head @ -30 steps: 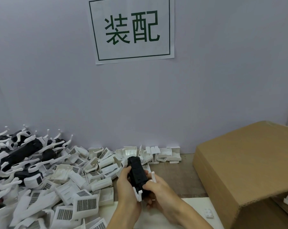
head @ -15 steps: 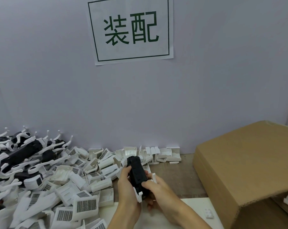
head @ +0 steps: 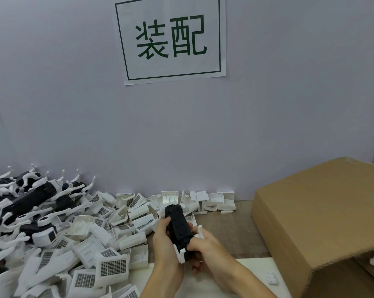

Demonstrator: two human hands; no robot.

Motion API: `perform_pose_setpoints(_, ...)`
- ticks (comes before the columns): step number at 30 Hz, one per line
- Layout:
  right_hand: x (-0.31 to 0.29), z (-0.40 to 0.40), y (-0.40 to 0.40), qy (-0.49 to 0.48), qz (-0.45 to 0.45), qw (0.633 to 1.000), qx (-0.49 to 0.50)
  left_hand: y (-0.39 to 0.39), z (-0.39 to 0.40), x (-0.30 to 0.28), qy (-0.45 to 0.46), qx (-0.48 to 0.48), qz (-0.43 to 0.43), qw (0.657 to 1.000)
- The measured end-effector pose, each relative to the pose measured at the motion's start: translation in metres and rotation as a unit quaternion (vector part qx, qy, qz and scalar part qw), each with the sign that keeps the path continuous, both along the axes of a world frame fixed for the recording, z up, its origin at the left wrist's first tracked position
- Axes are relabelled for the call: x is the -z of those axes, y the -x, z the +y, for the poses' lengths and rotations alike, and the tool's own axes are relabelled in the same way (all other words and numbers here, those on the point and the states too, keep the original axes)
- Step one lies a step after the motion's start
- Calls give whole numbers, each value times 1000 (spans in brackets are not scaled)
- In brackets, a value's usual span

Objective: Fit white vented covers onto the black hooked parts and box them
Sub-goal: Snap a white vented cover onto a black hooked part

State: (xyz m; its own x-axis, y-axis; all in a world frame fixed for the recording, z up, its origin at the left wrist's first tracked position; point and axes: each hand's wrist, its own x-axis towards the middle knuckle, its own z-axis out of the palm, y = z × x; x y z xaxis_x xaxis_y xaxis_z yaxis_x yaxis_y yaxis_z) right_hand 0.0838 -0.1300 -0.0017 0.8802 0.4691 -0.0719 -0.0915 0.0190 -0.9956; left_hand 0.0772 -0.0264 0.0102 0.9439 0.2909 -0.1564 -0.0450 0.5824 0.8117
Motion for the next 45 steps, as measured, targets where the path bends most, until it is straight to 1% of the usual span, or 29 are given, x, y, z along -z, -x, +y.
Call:
perform_pose_setpoints(3, 3, -1, -2, 22, -10, 1000, 1, -1, -1, 1, 1, -1, 13, 1000)
perform_pose_setpoints(6, 3, 0, -2, 24, -27, 999, -6, 0, -1, 0, 23, -8, 17, 1000)
perform_pose_setpoints(11, 1, -2, -2, -20, -27, 999, -24, 3, 4, -5, 111, -31, 0, 993)
perform_pose_setpoints(13, 2, -2, -3, -15, -38, 999, 24, 3, 10, -8, 146, -55, -7, 988)
perform_pose_setpoints(14, 3, -2, -5, 12, -64, 996, 66, 3, 14, -10, 161, -64, -16, 985)
perform_pose_setpoints(15, 5, -3, -6, 60, -105, 987, 107, 3, 17, -11, 176, -69, -26, 982)
perform_pose_setpoints(16, 8, -5, -8, 120, -159, 970, 138, 3, 20, -12, 194, -68, -36, 978)
perform_pose_setpoints(18, 14, -9, -12, 242, -265, 921, 149, 3, 24, -13, 224, -51, -59, 971)
perform_pose_setpoints(19, 16, -10, -13, 289, -292, 901, 136, 2, 24, -12, 225, -45, -68, 971)
perform_pose_setpoints(20, 18, -11, -13, 329, -300, 888, 119, 2, 23, -11, 215, -44, -66, 974)
perform_pose_setpoints(22, 18, -10, -12, 380, -286, 876, 86, 0, 21, -8, 183, -49, -35, 981)
perform_pose_setpoints(25, 18, -8, -14, 409, -266, 869, 89, -3, 18, -4, 143, -63, -2, 988)
perform_pose_setpoints(28, 16, -4, -26, 440, -258, 855, 92, -5, 14, -1, 115, -62, 1, 991)
perform_pose_setpoints(32, 10, 2, -43, 501, -225, 834, 49, -6, 13, 3, 79, -65, 18, 995)
perform_pose_setpoints(34, 7, 5, -47, 490, -220, 841, 61, -7, 14, 5, 51, -79, 32, 995)
perform_pose_setpoints(37, 10, 2, -44, 411, -248, 863, 159, -10, 16, 9, 1, -99, 53, 994)
perform_pose_setpoints(39, 10, -5, -41, 335, -242, 878, 242, -11, 16, 11, -21, -91, 57, 994)
perform_pose_setpoints(41, 4, -13, -37, 293, -236, 875, 303, -11, 15, 11, -22, -72, 54, 996)
perform_pose_setpoints(45, -2, -29, -28, 288, -244, 867, 325, -12, 12, 12, -18, -55, 50, 997)
